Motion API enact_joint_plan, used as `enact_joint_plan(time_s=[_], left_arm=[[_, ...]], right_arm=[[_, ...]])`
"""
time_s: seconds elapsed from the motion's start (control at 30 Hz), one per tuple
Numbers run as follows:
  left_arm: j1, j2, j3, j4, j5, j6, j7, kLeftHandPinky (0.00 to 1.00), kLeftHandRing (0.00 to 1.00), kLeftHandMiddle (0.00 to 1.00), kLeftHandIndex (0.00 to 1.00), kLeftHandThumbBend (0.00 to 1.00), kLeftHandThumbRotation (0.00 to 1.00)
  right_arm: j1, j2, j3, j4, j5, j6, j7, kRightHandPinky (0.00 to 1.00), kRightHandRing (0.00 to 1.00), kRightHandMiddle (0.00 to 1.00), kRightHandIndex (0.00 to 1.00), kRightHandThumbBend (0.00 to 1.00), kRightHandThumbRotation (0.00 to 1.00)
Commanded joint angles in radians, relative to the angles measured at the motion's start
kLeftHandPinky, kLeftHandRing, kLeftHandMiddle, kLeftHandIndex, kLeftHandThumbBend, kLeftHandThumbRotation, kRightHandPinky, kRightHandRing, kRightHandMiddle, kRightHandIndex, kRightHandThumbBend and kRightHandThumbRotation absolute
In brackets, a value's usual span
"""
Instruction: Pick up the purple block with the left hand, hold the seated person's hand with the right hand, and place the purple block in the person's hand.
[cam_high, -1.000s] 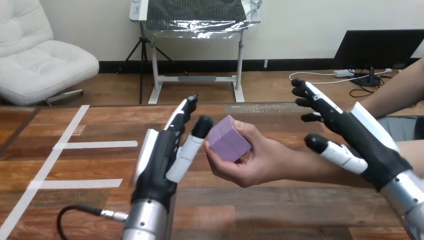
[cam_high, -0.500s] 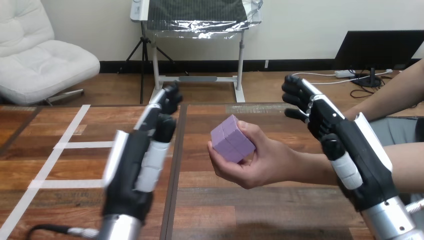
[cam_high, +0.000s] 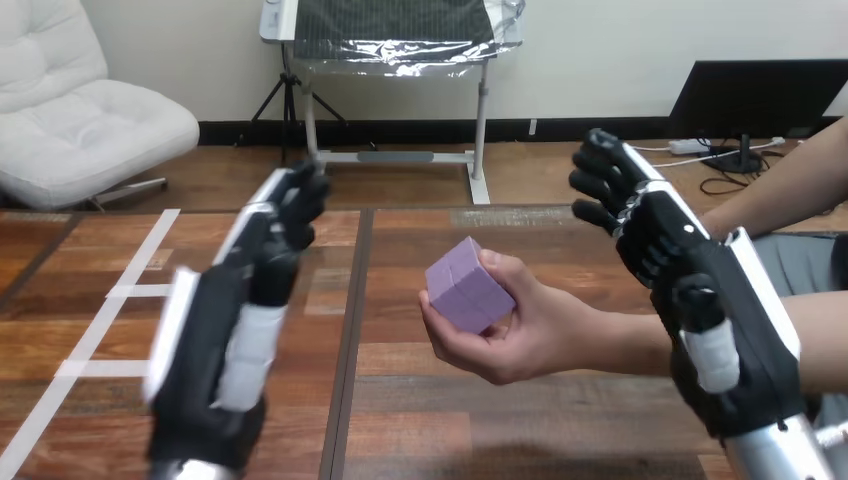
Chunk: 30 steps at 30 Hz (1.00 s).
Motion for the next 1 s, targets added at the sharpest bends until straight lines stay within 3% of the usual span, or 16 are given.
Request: enact_joint_plan(time_s=[0.0,0.67,0.97], left_arm=[[0.025,-0.012,0.013,-0.084,-0.016,-0.034,0.008,0.88,0.90,0.89,0.89,0.92,0.98],[0.085,-0.020,0.021,-0.053,-0.068,-0.183,0.017,0.91,0.91,0.90,0.88,0.84,0.99],[0.095,-0.028,0.007,-0.042,-0.061,-0.207,0.033,0.86,0.90,0.90,0.89,0.83,0.98]], right_arm=[[0.001,0.020,0.012,-0.072,0.038,-0.006,0.017,0.92,0.93,0.93,0.93,1.00,0.97],[0.080,0.049,0.046,-0.179,0.055,0.010,0.047,0.89,0.91,0.91,0.92,1.00,0.95],[0.081,0.056,0.065,-0.176,0.077,0.004,0.069,0.87,0.92,0.92,0.92,1.00,0.96]])
